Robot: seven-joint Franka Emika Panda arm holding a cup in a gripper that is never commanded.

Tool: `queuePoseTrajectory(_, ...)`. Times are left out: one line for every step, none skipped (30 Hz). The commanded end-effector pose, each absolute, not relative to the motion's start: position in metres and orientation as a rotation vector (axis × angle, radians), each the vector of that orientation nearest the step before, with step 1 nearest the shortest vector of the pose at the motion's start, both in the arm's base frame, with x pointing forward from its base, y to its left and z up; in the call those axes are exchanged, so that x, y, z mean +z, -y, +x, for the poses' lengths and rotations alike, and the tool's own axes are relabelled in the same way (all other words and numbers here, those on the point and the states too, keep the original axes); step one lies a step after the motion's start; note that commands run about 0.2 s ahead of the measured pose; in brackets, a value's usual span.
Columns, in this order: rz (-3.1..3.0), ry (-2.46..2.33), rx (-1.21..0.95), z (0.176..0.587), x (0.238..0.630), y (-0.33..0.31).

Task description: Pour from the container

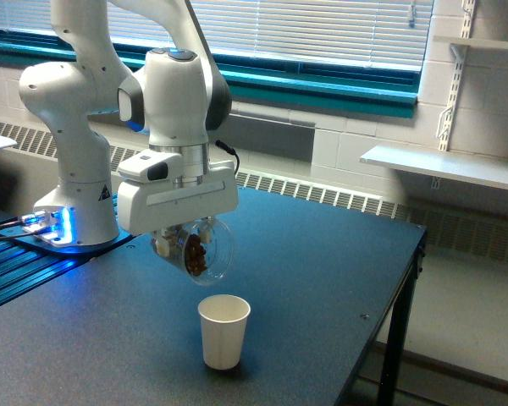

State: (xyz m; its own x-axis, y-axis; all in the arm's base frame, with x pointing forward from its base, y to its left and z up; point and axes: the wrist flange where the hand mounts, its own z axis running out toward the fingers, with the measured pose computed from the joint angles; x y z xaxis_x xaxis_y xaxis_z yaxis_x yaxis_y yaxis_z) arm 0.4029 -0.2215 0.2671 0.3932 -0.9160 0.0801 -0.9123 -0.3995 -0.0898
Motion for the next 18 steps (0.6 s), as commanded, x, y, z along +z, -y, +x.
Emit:
queuePoseTrajectory(-2.617,-1.690,-0.174,0.408,0.267,0.224)
queuePoseTrajectory(-2.621,-1.688,-0.169,0.408,0.266,0.224)
queuePoseTrajectory(-2.625,-1.689,-0.166,0.408,0.265,0.225)
queuePoseTrajectory(-2.630,-1.689,-0.163,0.409,0.264,0.225)
queuePoseTrajectory(-2.633,-1.689,-0.161,0.409,0.264,0.225)
queuePoseTrajectory(-2.635,-1.688,-0.159,0.410,0.263,0.225)
queuePoseTrajectory(-2.639,-1.687,-0.158,0.411,0.263,0.225)
queuePoseTrajectory(-2.644,-1.687,-0.156,0.411,0.262,0.225)
queuePoseTrajectory(-2.650,-1.684,-0.152,0.412,0.261,0.225)
queuePoseTrajectory(-2.657,-1.680,-0.148,0.412,0.260,0.225)
queuePoseTrajectory(-2.663,-1.676,-0.143,0.412,0.259,0.225)
queuePoseTrajectory(-2.669,-1.672,-0.138,0.413,0.259,0.224)
queuePoseTrajectory(-2.673,-1.668,-0.135,0.413,0.258,0.224)
queuePoseTrajectory(-2.674,-1.666,-0.134,0.414,0.258,0.224)
queuePoseTrajectory(-2.675,-1.667,-0.133,0.415,0.258,0.224)
queuePoseTrajectory(-2.679,-1.667,-0.133,0.415,0.258,0.224)
queuePoseTrajectory(-2.685,-1.666,-0.132,0.416,0.257,0.224)
queuePoseTrajectory(-2.689,-1.664,-0.129,0.417,0.257,0.224)
